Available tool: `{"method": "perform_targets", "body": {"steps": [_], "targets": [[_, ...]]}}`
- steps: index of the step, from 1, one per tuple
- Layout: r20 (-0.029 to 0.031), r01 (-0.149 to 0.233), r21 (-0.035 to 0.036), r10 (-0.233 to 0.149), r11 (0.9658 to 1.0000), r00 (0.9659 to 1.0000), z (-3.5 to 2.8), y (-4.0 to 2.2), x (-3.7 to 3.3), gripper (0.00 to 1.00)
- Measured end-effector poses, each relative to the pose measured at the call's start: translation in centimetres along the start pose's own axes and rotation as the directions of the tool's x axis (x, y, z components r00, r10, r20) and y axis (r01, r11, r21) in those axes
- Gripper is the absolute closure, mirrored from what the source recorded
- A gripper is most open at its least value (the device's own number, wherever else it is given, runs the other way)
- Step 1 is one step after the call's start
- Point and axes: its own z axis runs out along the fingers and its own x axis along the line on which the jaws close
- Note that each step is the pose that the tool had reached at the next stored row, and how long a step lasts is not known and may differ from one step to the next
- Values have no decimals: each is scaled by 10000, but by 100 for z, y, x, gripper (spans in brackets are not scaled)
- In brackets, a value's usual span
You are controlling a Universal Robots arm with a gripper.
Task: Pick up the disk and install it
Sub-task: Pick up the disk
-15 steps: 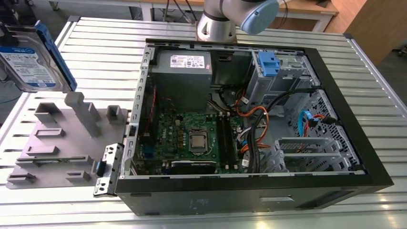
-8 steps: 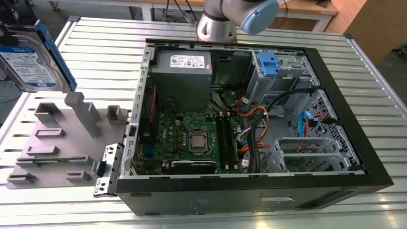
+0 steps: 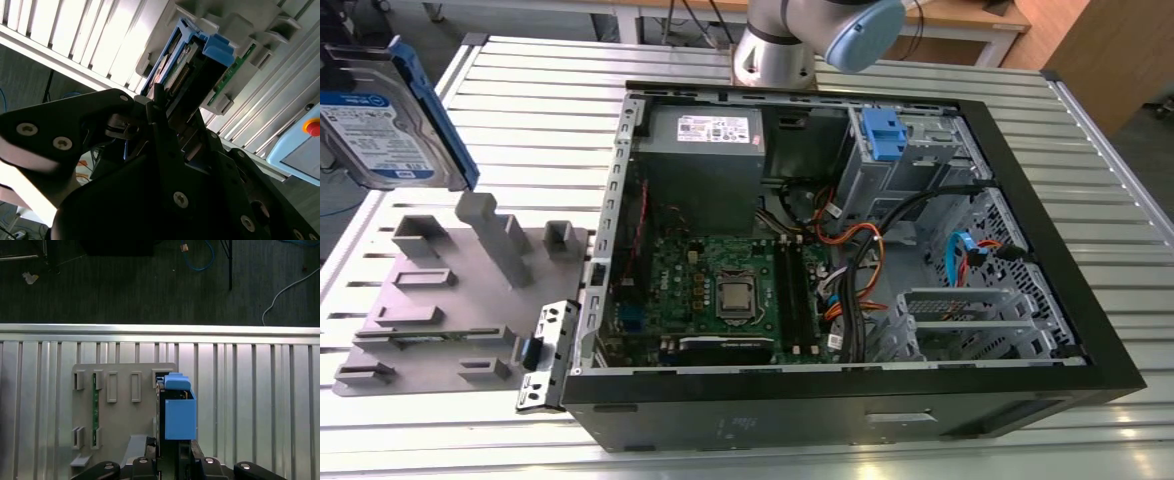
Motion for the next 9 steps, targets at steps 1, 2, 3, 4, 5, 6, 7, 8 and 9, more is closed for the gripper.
{"method": "perform_targets", "body": {"steps": [1,2,3,4,5,6,7,8,9], "targets": [[0,0,0,0,10000,10000,-12,0,0,65],[0,0,0,0,10000,10000,-27,1,-1,65],[-1,0,0,0,10000,10000,-46,1,-1,65],[0,0,0,0,10000,10000,-66,2,-1,65],[1,0,2,0,10000,10000,-86,2,-2,65],[0,0,1,0,10000,10000,-108,3,-2,65],[0,0,0,0,10000,10000,-133,4,-2,65],[0,0,0,0,10000,10000,-157,5,-3,65],[0,0,1,0,10000,10000,-183,5,-3,65]]}}
